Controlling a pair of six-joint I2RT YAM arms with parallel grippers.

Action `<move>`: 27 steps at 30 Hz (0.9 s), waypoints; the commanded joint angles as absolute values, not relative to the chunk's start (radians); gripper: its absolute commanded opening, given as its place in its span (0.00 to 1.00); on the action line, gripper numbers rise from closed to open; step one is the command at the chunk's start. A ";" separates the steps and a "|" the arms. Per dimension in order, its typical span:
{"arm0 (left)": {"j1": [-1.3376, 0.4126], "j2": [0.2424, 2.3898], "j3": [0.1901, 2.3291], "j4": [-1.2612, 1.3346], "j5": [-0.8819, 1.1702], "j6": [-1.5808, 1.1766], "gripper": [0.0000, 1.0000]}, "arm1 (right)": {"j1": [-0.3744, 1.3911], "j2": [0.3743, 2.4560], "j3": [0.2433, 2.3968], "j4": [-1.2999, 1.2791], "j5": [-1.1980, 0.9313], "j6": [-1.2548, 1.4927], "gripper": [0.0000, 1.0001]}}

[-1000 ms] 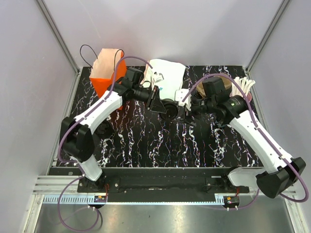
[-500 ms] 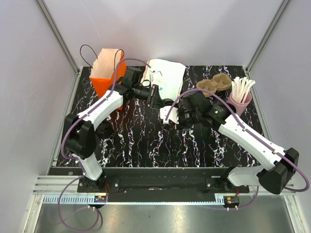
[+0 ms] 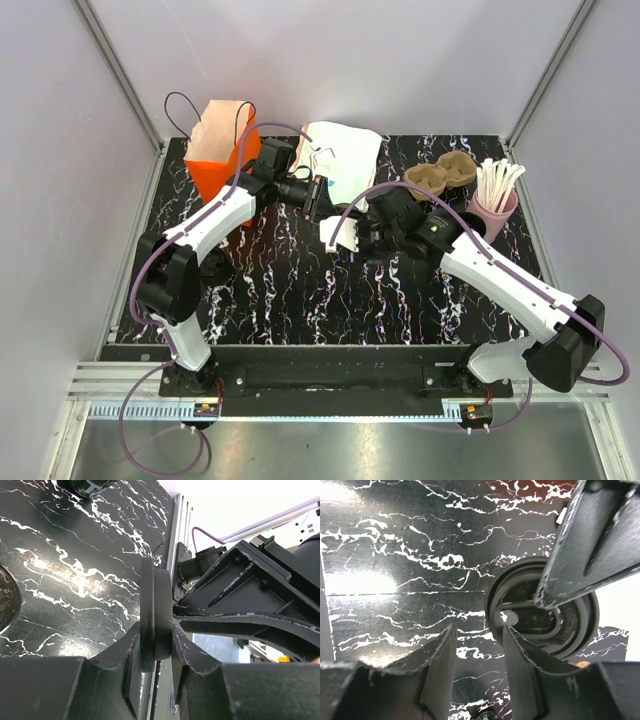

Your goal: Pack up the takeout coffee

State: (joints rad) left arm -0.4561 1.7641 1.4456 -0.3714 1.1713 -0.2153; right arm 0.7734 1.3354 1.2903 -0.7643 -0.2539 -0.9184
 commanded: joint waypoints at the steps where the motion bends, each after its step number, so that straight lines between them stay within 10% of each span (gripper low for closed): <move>1: -0.456 1.772 1.453 -0.327 1.213 -0.232 0.01 | 0.785 1.356 1.342 -0.715 -0.227 -0.900 0.46; 27: -0.453 1.772 1.451 -0.293 1.273 -0.259 0.02 | 0.831 1.373 1.207 -0.557 -0.063 -0.956 0.30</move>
State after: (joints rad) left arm -0.4496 1.7741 1.4456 -0.3412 1.1915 -0.2375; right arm 0.8131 1.3758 1.2396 -0.6296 -0.1226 -0.9375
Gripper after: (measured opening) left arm 0.269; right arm 0.330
